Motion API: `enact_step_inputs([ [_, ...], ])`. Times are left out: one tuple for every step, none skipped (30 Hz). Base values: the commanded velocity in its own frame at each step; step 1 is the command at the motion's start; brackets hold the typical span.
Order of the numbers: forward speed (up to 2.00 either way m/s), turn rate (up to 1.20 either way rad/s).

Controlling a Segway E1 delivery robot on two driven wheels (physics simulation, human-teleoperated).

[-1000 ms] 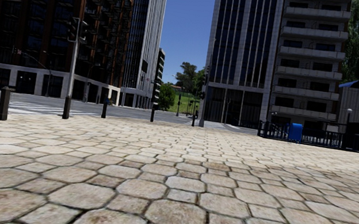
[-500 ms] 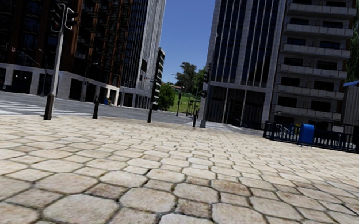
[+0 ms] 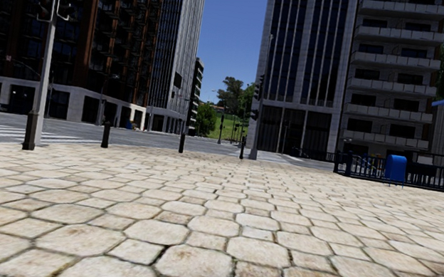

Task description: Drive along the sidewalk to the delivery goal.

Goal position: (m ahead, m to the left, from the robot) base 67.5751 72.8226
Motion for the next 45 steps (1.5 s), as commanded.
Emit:
enact_step_inputs([
  [2.00, 0.00],
  [2.00, 0.00],
  [2.00, 0.00],
  [2.00, 0.00],
  [2.00, 0.00],
  [2.00, 0.04],
  [2.00, 0.04],
  [2.00, 0.12],
  [2.00, 0.22],
  [2.00, 0.29],
  [2.00, 0.29],
  [2.00, 0.34],
  [2.00, 0.42],
  [2.00, 0.44],
  [2.00, 0.44],
  [2.00, 0.45],
  [2.00, 0.45],
  [2.00, 0.45],
  [2.00, 0.45],
  [2.00, 0.45],
  [2.00, 0.45],
  [2.00, 0.45],
  [2.00, 0.45],
  [2.00, 0.45],
  [2.00, 0.45],
  [2.00, 0.45],
  [2.00, 0.45],
  [2.00, 0.45],
  [2.00, 0.45],
  [2.00, 0.45],
  [2.00, 0.44],
  [2.00, 0.44],
  [2.00, 0.44],
  [2.00, 0.44],
  [2.00, 0.44],
  [2.00, 0.44],
  [2.00, 0.44],
  [2.00, 0.44],
  [2.00, 0.43],
  [2.00, 0.41],
  [2.00, 0.38],
  [2.00, 0.38],
  [2.00, 0.37],
  [2.00, 0.37],
  [2.00, 0.37],
])
